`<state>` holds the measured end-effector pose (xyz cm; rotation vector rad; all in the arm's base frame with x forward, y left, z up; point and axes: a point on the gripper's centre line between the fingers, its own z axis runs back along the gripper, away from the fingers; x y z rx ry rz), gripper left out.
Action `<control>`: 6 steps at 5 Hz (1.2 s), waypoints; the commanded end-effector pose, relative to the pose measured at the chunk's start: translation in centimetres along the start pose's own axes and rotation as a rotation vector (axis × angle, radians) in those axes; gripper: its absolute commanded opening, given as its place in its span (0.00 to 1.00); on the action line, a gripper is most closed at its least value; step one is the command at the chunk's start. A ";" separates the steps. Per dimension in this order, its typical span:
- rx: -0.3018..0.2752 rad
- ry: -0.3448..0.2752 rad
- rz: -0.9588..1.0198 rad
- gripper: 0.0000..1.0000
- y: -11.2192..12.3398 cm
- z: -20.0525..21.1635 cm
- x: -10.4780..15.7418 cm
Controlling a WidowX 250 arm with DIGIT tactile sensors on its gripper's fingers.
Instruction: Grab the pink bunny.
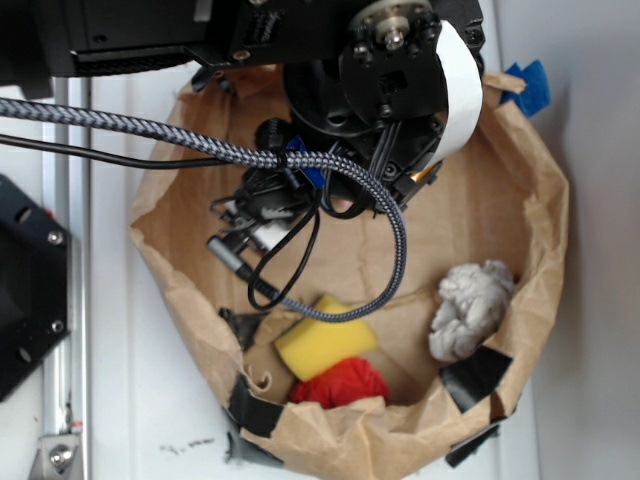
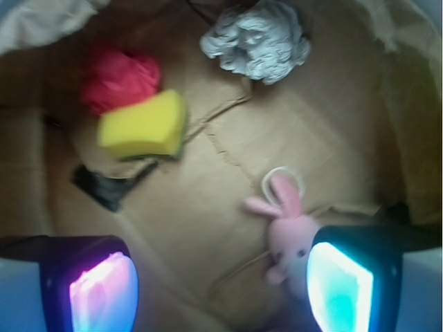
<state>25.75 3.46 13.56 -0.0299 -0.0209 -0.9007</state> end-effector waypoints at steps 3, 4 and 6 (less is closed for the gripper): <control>0.135 0.200 -0.200 1.00 2.6 -6.7 -1.5; 0.127 0.228 -0.173 1.00 3.5 -7.2 -2.2; 0.159 0.294 -0.133 1.00 1.2 -10.4 -4.0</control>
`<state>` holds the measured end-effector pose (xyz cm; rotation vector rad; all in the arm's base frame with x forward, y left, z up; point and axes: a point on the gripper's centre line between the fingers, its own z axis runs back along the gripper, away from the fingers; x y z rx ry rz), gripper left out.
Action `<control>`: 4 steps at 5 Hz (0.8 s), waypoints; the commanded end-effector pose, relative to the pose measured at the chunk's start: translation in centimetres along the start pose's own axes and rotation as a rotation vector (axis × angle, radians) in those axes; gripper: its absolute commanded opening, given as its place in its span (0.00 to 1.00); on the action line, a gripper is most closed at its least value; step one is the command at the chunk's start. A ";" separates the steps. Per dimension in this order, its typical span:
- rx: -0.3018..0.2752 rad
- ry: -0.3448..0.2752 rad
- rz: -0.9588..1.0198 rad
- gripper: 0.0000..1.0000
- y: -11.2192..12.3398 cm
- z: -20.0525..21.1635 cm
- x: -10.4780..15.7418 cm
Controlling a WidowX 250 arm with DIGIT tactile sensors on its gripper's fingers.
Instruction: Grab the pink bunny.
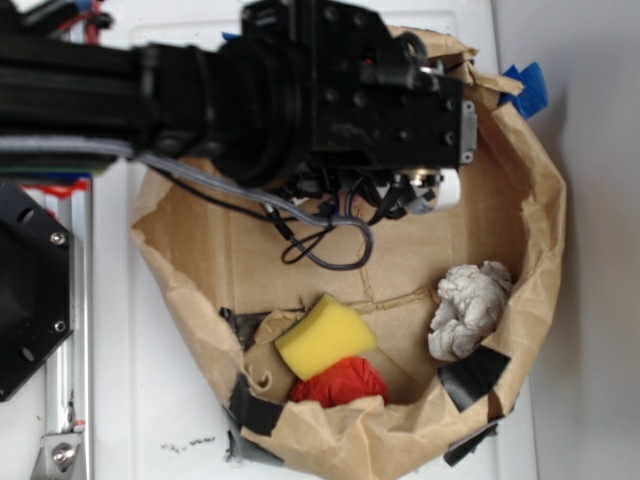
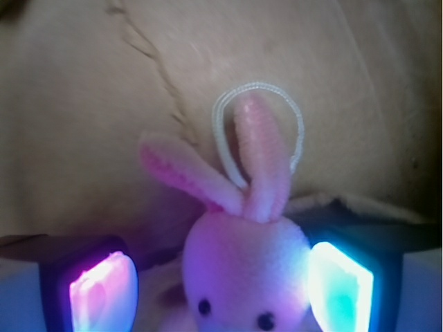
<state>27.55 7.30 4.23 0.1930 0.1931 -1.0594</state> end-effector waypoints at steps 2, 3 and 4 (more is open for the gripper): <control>0.060 0.049 0.048 0.00 -4.5 -2.6 -0.9; 0.063 0.052 0.042 0.00 -4.3 -2.4 -0.8; 0.055 0.050 0.045 0.00 -3.5 -2.0 -0.7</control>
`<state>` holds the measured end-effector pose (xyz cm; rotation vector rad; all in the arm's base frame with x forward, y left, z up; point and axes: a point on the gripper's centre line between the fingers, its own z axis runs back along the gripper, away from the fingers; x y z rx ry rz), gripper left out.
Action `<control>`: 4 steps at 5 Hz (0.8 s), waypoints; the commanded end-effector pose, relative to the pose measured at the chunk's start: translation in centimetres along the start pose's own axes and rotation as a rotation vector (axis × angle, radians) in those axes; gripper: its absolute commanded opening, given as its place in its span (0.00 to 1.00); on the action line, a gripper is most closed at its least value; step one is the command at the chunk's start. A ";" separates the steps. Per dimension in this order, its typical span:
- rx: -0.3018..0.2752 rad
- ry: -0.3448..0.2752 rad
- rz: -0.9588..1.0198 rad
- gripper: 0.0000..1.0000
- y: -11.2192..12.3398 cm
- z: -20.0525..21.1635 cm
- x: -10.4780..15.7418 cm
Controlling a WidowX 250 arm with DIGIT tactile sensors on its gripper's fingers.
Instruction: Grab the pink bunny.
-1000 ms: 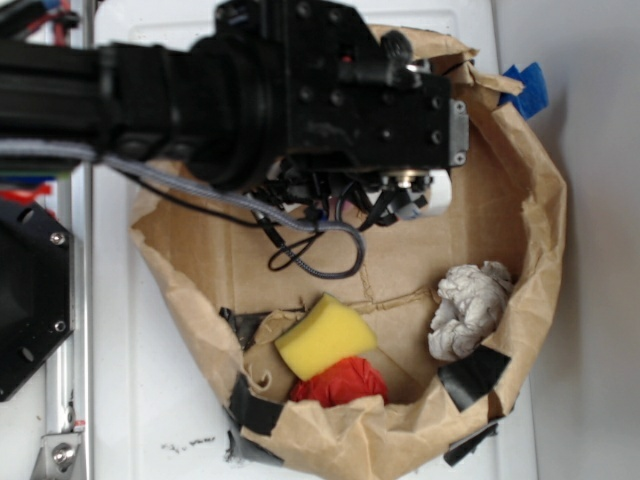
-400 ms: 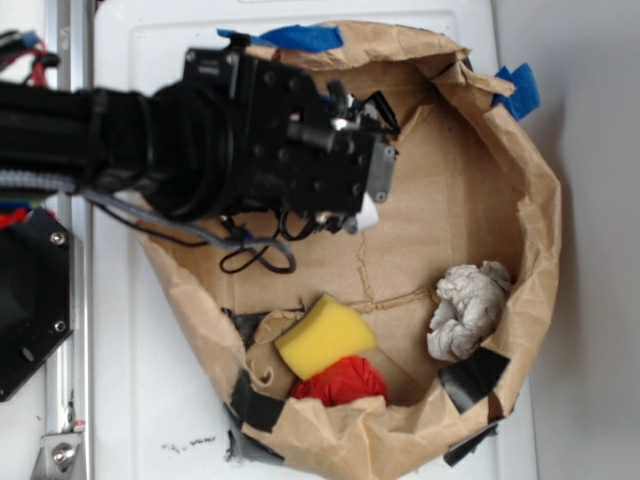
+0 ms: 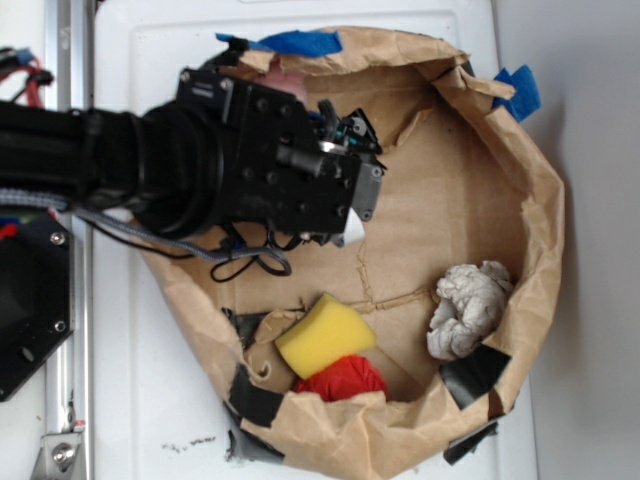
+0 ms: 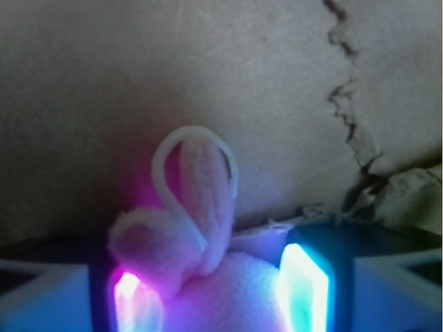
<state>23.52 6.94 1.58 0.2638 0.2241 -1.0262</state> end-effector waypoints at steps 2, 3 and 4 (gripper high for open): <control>-0.002 -0.059 0.027 0.00 2.2 2.4 0.6; 0.002 -0.136 0.124 0.00 0.9 4.7 -0.2; -0.004 -0.291 0.283 0.00 1.3 10.1 0.8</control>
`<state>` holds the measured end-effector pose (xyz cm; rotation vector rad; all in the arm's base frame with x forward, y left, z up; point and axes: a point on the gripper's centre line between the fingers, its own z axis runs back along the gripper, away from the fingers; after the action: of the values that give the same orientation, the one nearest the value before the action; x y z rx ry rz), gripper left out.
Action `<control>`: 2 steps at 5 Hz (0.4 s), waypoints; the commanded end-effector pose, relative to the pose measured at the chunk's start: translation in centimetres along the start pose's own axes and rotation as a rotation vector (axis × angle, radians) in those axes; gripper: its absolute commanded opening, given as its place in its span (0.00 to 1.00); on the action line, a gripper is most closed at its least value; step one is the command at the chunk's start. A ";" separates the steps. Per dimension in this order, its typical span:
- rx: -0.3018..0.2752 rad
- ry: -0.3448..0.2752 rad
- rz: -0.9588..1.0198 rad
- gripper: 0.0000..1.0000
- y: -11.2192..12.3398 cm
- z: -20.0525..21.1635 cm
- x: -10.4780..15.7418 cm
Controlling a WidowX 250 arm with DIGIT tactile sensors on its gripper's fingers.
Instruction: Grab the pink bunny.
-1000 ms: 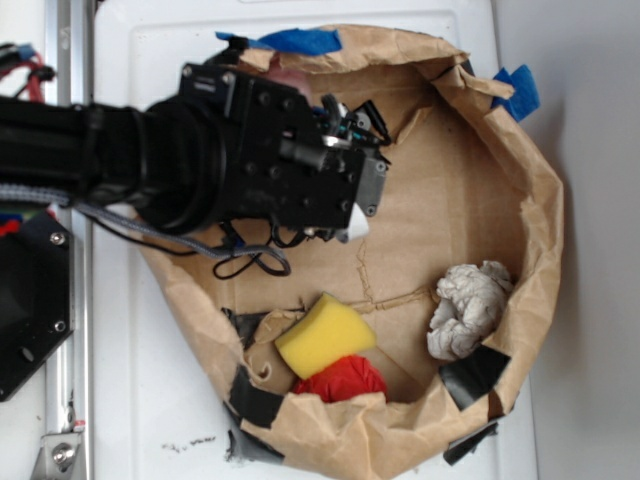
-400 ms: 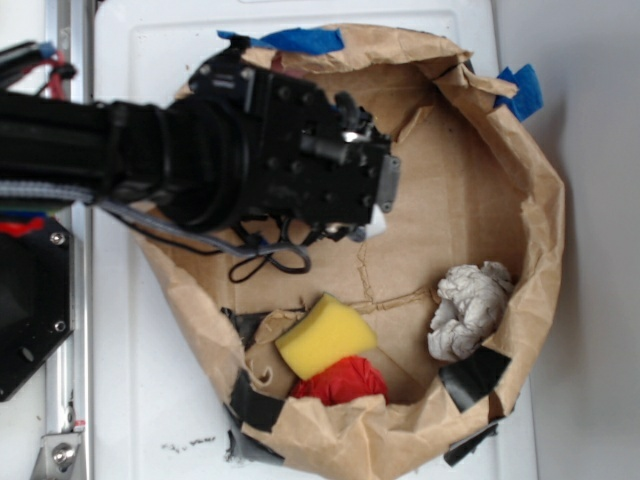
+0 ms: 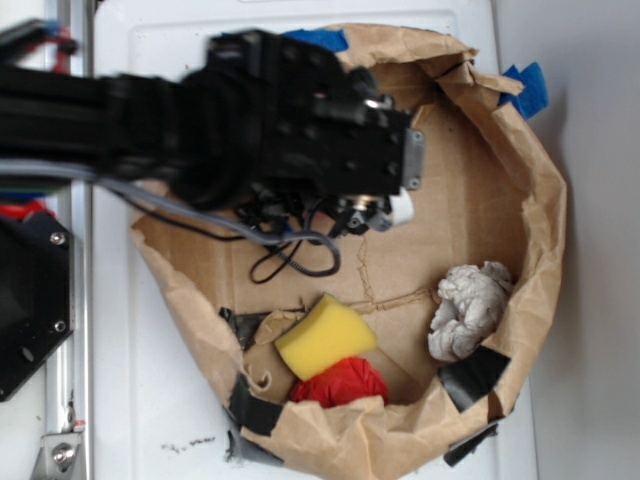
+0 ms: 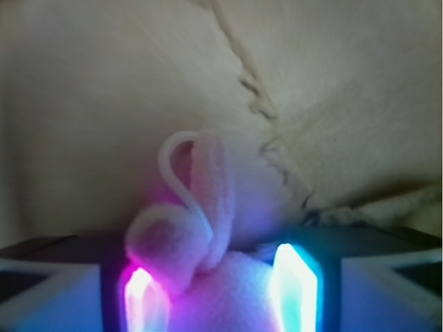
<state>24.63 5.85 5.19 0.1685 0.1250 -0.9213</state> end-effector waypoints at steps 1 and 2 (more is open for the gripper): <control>-0.027 -0.248 0.371 0.00 0.2 11.6 1.7; -0.100 -0.294 0.537 0.00 1.1 13.7 1.0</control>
<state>26.53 2.58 16.63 -0.0582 -0.0826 -0.4052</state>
